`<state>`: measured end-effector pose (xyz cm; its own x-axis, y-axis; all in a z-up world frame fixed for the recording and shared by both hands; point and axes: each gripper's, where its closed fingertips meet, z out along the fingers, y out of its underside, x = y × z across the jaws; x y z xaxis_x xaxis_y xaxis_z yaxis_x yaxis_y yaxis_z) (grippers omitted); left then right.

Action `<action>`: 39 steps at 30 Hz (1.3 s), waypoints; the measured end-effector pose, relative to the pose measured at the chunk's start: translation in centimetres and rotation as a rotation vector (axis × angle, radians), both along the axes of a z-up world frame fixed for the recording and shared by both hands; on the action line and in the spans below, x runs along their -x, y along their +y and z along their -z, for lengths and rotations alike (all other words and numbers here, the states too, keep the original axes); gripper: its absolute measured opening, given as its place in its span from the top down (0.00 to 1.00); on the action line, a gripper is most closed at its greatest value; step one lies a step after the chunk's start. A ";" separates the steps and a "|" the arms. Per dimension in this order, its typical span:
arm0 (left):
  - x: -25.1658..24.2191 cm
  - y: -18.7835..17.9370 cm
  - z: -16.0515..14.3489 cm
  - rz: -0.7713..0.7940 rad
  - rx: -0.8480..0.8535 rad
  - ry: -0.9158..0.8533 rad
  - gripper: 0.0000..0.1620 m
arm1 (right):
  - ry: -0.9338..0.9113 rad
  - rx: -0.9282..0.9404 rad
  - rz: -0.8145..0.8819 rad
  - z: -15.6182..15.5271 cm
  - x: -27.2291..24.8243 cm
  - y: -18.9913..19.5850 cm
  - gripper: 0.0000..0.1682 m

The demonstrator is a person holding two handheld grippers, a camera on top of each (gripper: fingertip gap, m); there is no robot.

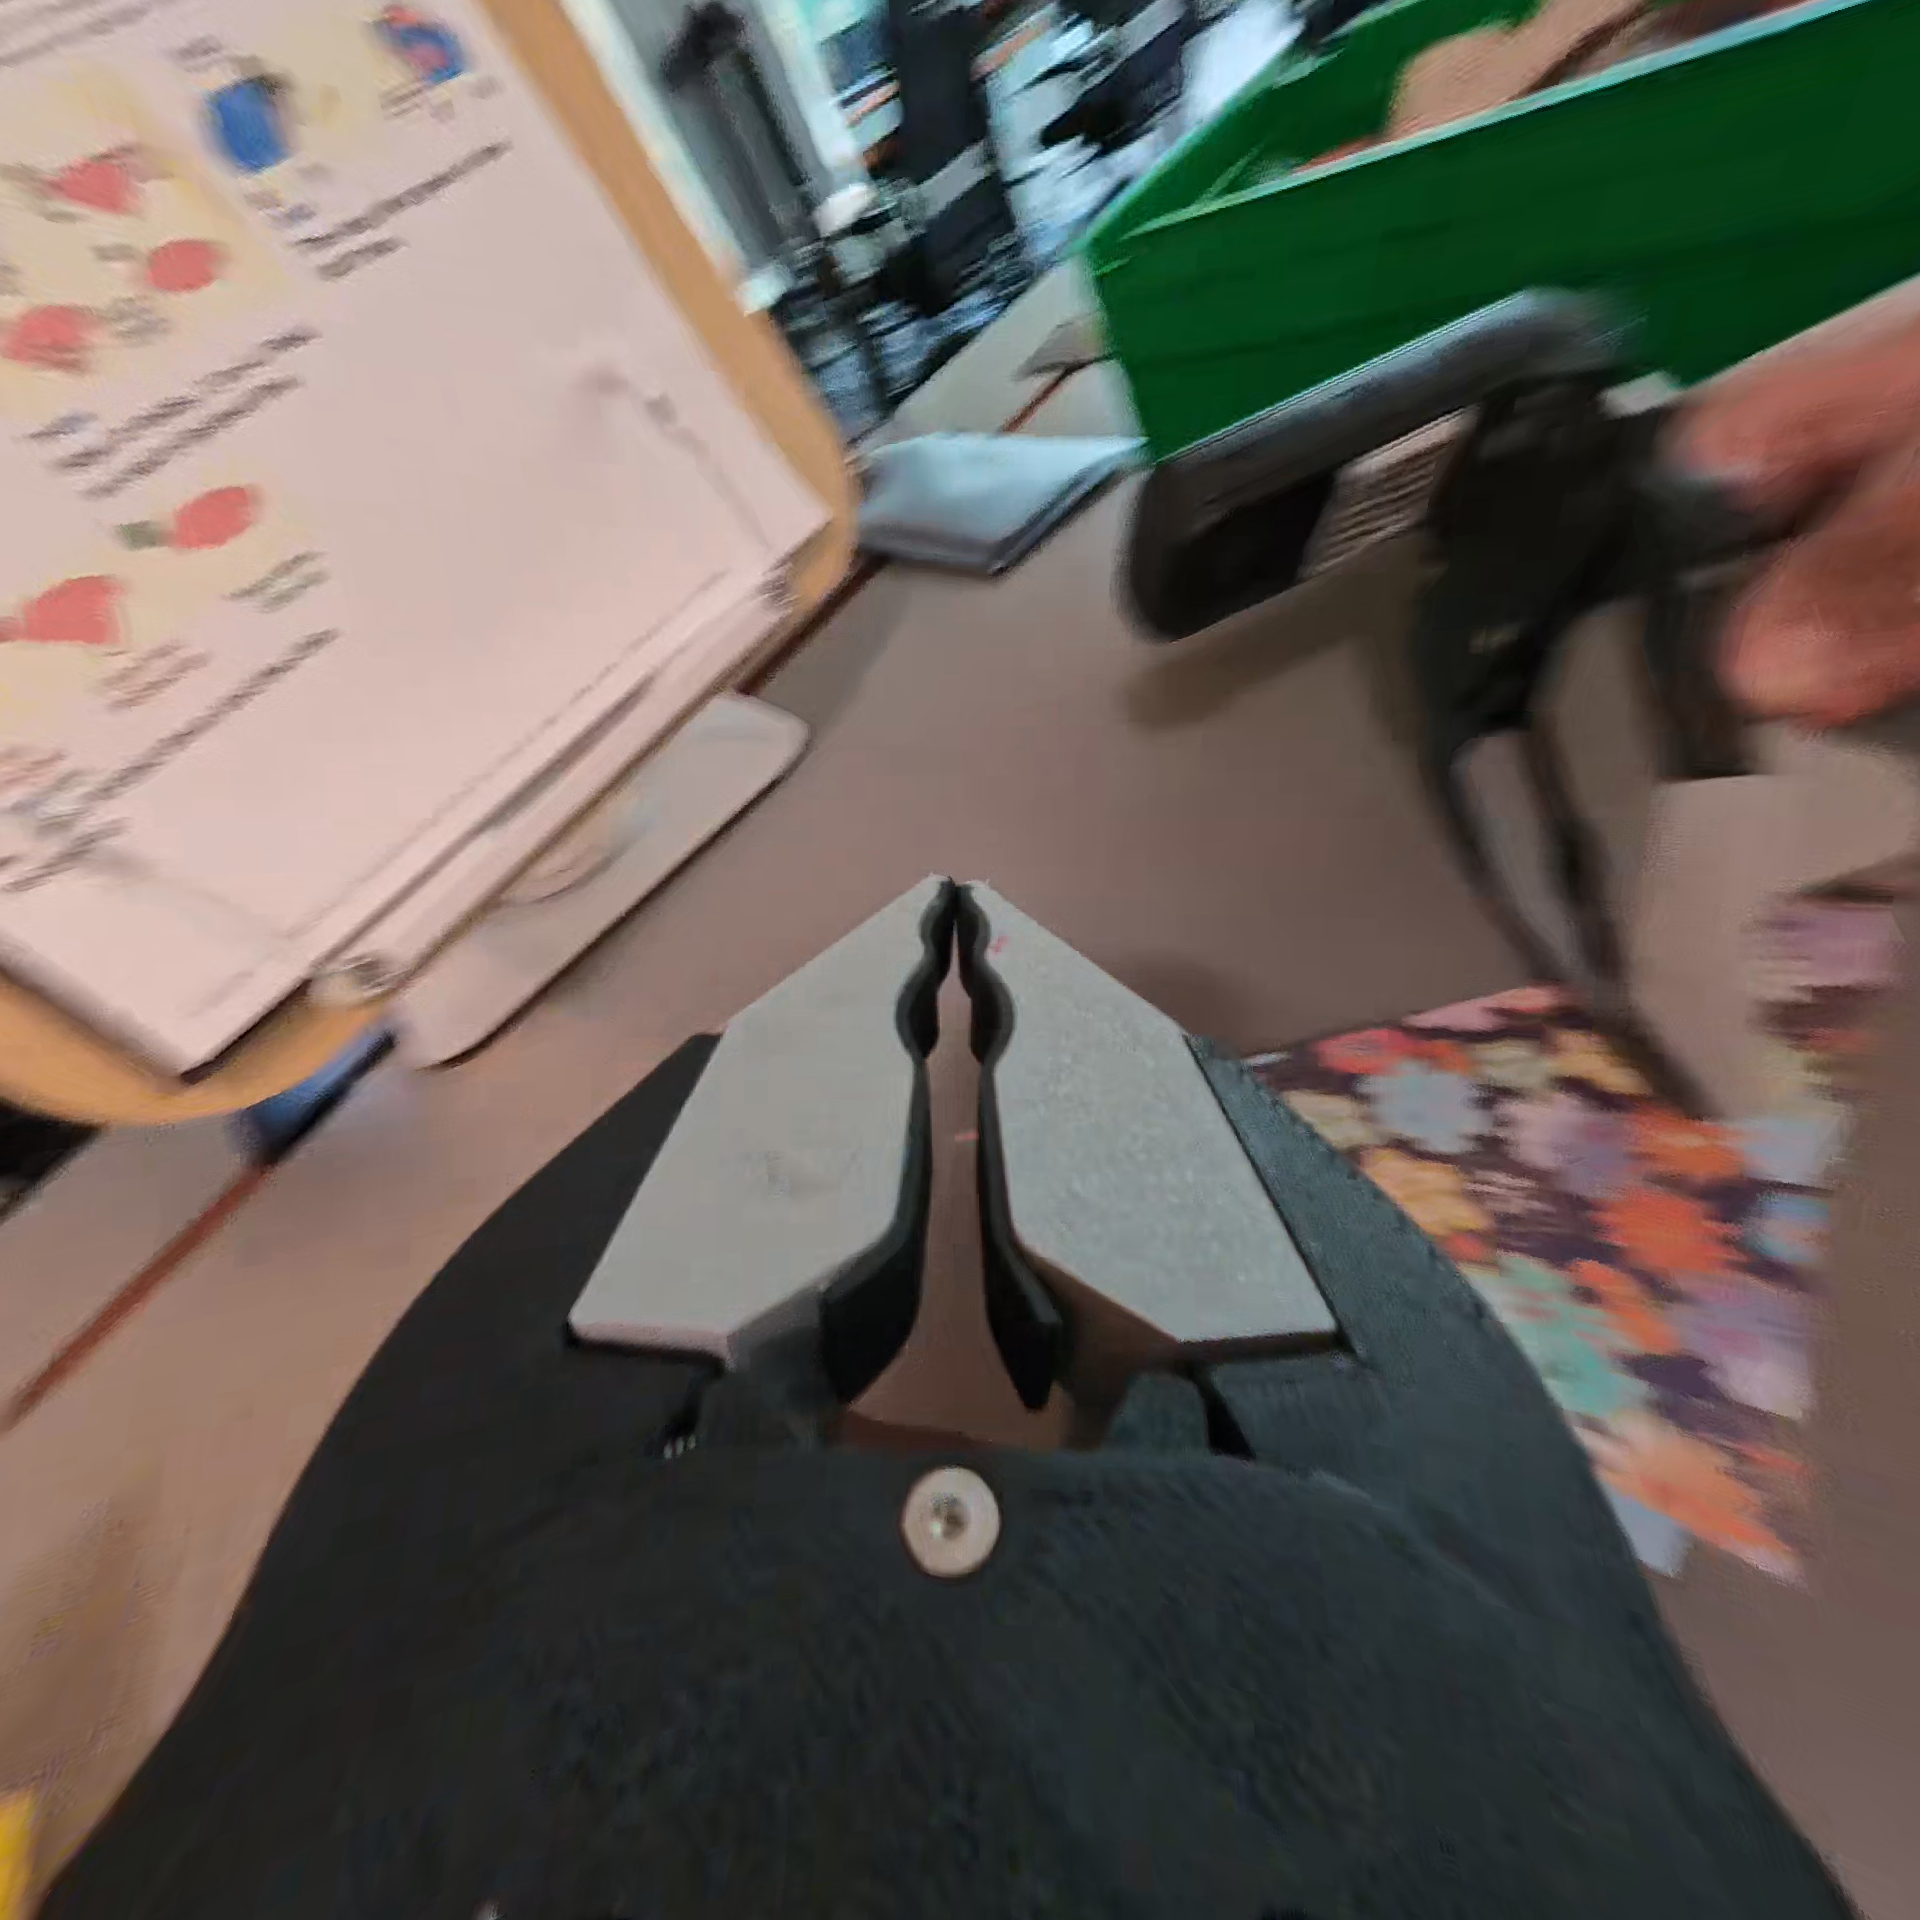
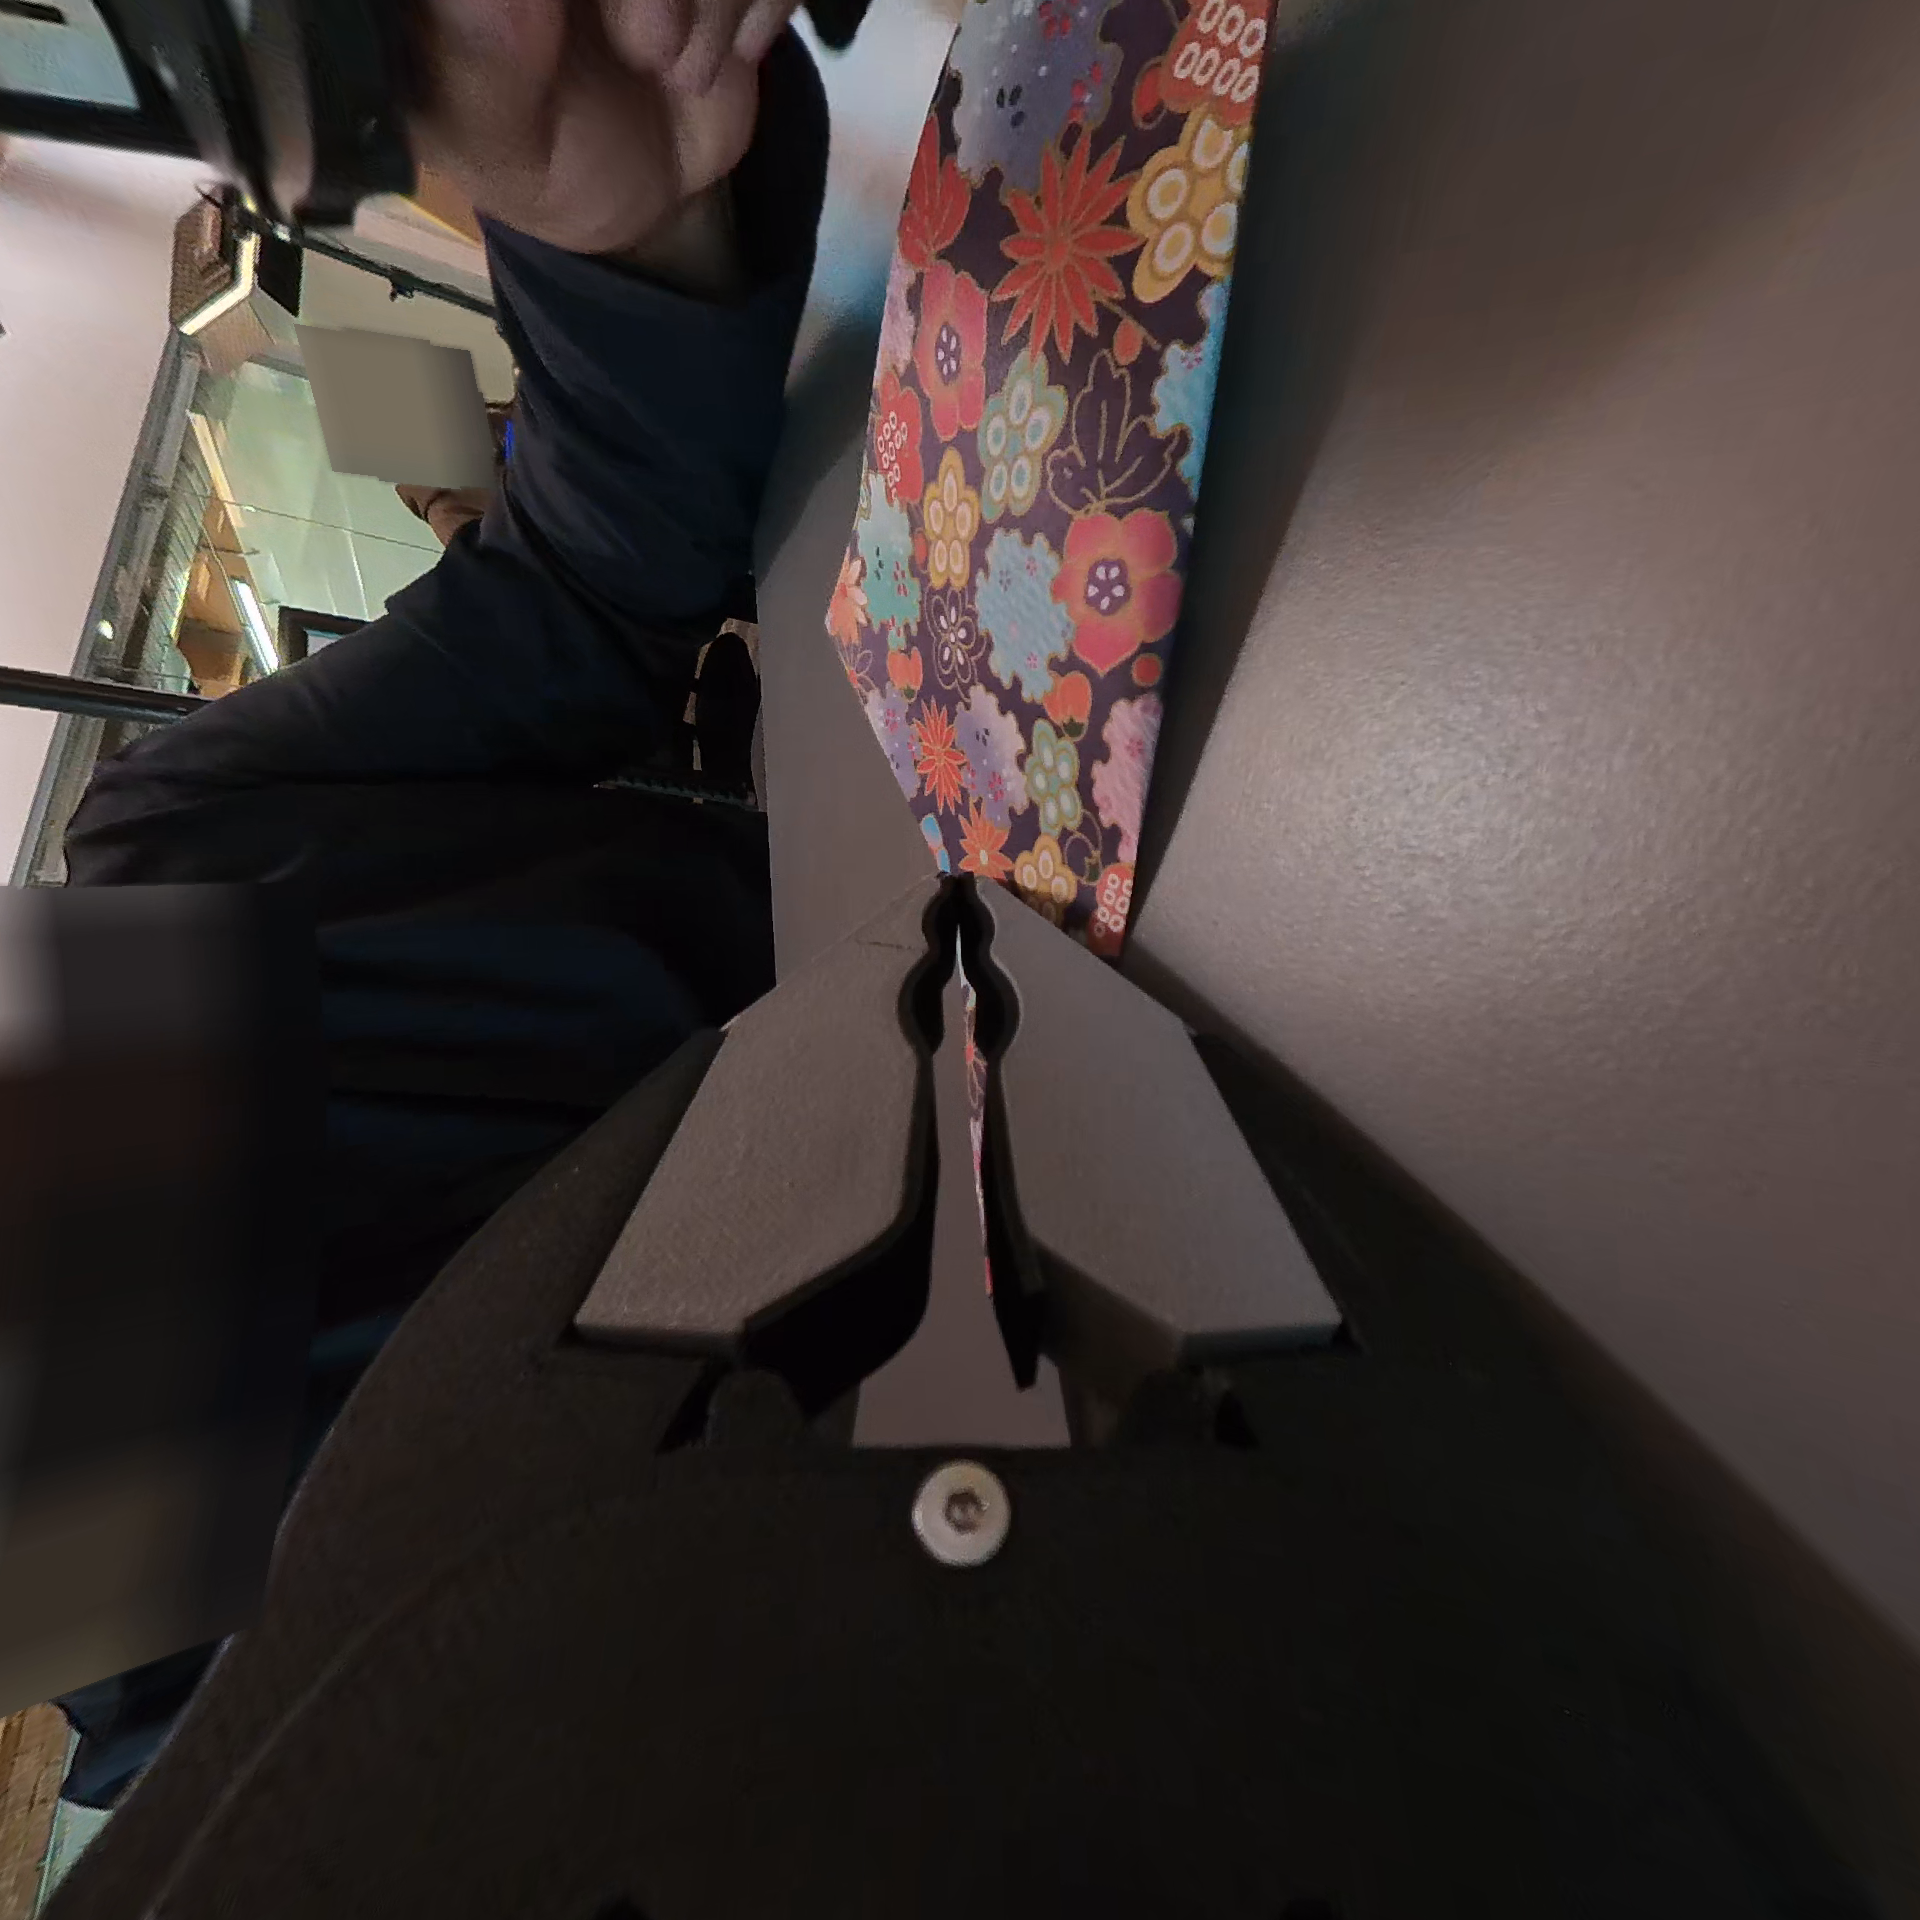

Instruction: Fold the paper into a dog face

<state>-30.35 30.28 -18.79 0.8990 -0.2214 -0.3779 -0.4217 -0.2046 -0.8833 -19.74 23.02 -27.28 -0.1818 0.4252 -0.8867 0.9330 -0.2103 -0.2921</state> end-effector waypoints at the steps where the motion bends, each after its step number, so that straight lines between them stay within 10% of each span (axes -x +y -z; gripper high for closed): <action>1: -1.6 -0.4 0.2 0.072 0.008 -0.023 1.00 | -0.001 0.001 0.000 0.0 0.0 0.0 1.00; 11: -3.2 -1.3 8.8 0.261 0.204 0.534 1.00 | -0.003 0.008 0.001 0.0 0.0 0.0 1.00; 39: 2.8 0.3 8.3 0.086 0.018 0.797 1.00 | -0.005 0.013 -0.005 -0.1 -0.2 0.0 1.00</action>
